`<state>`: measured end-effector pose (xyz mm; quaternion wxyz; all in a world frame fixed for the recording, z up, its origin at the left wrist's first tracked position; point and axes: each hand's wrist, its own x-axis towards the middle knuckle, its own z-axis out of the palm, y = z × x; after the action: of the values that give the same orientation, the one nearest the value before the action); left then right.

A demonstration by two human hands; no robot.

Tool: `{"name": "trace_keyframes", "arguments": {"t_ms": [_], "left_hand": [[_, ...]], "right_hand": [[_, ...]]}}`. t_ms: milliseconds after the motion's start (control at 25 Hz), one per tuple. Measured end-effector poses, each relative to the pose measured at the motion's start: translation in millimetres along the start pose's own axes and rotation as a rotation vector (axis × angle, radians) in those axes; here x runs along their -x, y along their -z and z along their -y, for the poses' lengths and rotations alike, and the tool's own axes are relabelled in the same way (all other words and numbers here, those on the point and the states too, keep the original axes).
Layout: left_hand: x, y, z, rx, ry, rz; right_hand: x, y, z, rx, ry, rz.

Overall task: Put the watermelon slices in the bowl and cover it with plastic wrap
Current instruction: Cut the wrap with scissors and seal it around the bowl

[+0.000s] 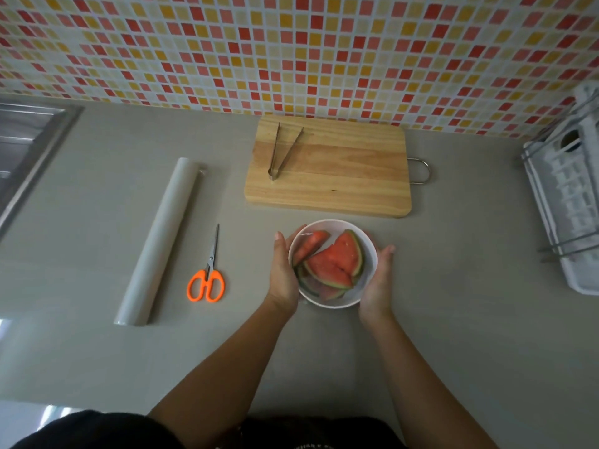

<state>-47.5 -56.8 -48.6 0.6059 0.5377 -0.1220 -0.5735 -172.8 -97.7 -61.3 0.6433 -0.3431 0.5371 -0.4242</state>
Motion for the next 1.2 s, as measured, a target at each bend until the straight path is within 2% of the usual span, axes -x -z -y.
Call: {"name": "trace_keyframes", "arguments": {"t_ms": [120, 200, 280, 400, 480, 600, 680, 800, 1040, 1120, 1200], "left_hand": [[-6.8, 12.6, -13.8, -0.19, -0.047, -0.075], [-3.6, 17.6, -12.6, -0.179, -0.126, -0.199], [15.5, 12.7, 7.3, -0.03, -0.16, -0.269], [39.9, -12.5, 28.3, 0.05, -0.22, -0.159], [17.6, -10.5, 15.4, 0.091, -0.132, -0.152], [-14.6, 5.3, -21.7, 0.165, -0.101, -0.168], [-22.4, 15.9, -18.1, 0.081, -0.076, -0.146], [-20.8, 16.3, -10.6, 0.006, -0.084, -0.052], [-26.4, 15.7, -7.3, -0.195, -0.096, -0.23], [-26.3, 15.7, -6.5, -0.273, -0.101, -0.259], [-25.4, 17.4, -13.0, -0.376, -0.122, -0.261]], "right_hand": [[-7.3, 14.1, 6.1, 0.228, 0.05, 0.002], [-16.5, 28.3, 11.4, 0.38, 0.153, 0.009], [-22.9, 34.0, 13.9, 0.277, 0.144, -0.021], [-17.7, 10.2, 17.7, 0.08, 0.095, 0.083], [-3.4, -4.5, 11.9, 0.033, 0.07, 0.061], [5.4, 1.9, 0.3, -0.022, 0.038, -0.011], [-4.8, 8.5, 7.9, -0.014, 0.028, -0.031], [-22.0, -4.8, 17.7, -0.016, 0.055, 0.086], [-22.3, -31.0, 4.7, -0.278, 0.014, 0.119], [-23.5, -30.7, 5.3, -0.246, 0.021, 0.11], [-22.9, -31.5, 8.2, -0.104, 0.018, 0.049]]}}
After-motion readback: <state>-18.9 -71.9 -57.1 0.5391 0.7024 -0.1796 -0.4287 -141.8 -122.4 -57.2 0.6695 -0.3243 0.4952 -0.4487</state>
